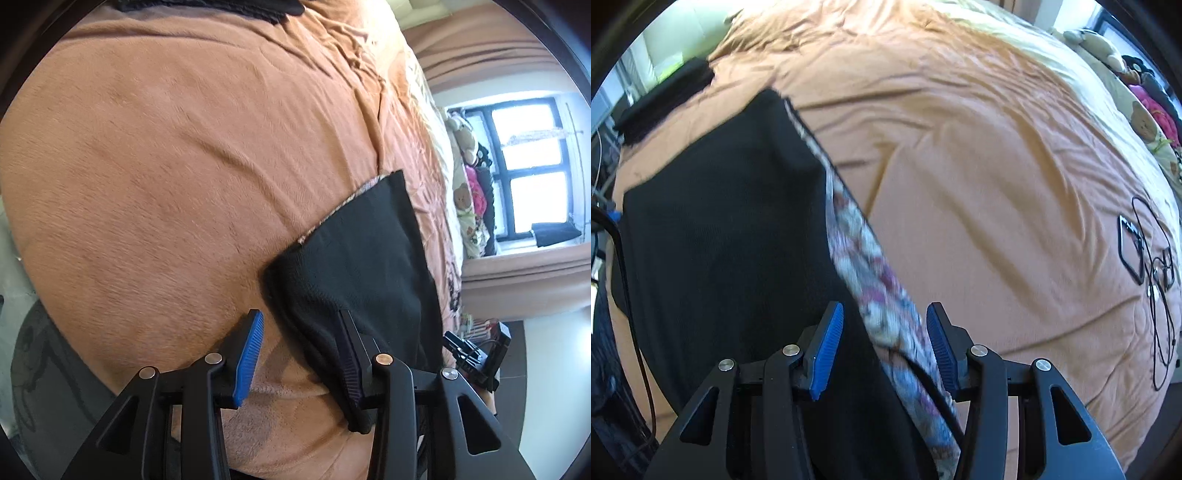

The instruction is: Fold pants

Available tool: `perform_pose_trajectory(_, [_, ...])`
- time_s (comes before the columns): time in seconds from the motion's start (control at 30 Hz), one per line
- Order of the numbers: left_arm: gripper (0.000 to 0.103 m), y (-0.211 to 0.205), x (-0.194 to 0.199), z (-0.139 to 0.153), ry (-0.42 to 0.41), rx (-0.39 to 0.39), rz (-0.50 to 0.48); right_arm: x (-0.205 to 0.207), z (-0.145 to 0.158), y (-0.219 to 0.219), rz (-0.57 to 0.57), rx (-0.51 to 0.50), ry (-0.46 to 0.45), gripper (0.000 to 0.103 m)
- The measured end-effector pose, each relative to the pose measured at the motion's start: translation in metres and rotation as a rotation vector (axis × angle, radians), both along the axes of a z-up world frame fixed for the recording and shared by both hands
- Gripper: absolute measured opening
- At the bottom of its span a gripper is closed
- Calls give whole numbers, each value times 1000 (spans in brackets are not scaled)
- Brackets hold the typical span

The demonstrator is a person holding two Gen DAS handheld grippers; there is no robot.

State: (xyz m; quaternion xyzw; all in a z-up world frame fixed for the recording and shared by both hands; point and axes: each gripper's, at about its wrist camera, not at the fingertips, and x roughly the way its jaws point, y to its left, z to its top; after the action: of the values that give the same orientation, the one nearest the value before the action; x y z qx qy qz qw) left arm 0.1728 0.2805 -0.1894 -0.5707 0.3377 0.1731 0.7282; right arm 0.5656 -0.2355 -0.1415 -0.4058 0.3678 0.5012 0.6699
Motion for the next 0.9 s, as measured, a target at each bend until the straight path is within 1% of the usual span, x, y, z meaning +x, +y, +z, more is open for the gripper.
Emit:
perform_pose_trajectory(0.07, [41,-2,6,-3,12,0,-8,-3,-4,-1,13,-3,14,45])
perform_pose_trajectory(0.2, [41,-4,14,-4,39,32,-17,-1,-9,0,22,16,40,45])
perform_pose_trajectory(0.23, [39,-3,16,-4,48,34,-12,-1,-10,1,26,16,43,45])
perform_pose_trajectory(0.27, [32,-3,17,-5,56,34,-8,0,-14,3,26,6,38,45])
perform_pose_trajectory(0.3, [28,-2,18,-6,70,39,-6,3,-20,5,23,-9,36,45])
perform_pose_trajectory(0.33, [19,-2,19,-7,84,45,-5,5,-24,7,21,-23,30,34])
perform_pose_trajectory(0.37, [14,-2,18,-9,91,45,-4,6,-30,8,22,-35,19,16])
perform_pose_trajectory(0.43, [9,-2,19,-10,89,47,0,8,-34,10,21,-48,8,7])
perform_pose_trajectory(0.47, [6,-3,18,-10,93,58,-3,9,-33,9,17,-43,-8,5])
perform_pose_trajectory(0.53, [5,-5,19,-8,103,85,-17,14,-29,7,-10,-22,-18,5])
perform_pose_trajectory(0.63, [5,-4,17,-8,100,79,-15,30,-24,2,-100,21,3,6])
perform_pose_trajectory(0.7, [5,-2,16,-9,94,69,-12,35,-27,1,-139,17,18,7])
perform_pose_trajectory(0.73, [5,-2,16,-9,92,69,-13,36,-29,0,-160,13,17,12])
perform_pose_trajectory(0.77, [5,-1,16,-8,90,69,-15,38,-29,-1,-184,21,23,21])
perform_pose_trajectory(0.8, [5,0,16,-8,86,63,-17,40,-27,-3,-214,38,35,25])
perform_pose_trajectory(0.87, [5,1,13,-8,77,41,-22,44,-18,-10,-260,89,66,46])
perform_pose_trajectory(0.9, [5,3,10,-7,73,26,-13,46,-14,-15,-278,111,80,50])
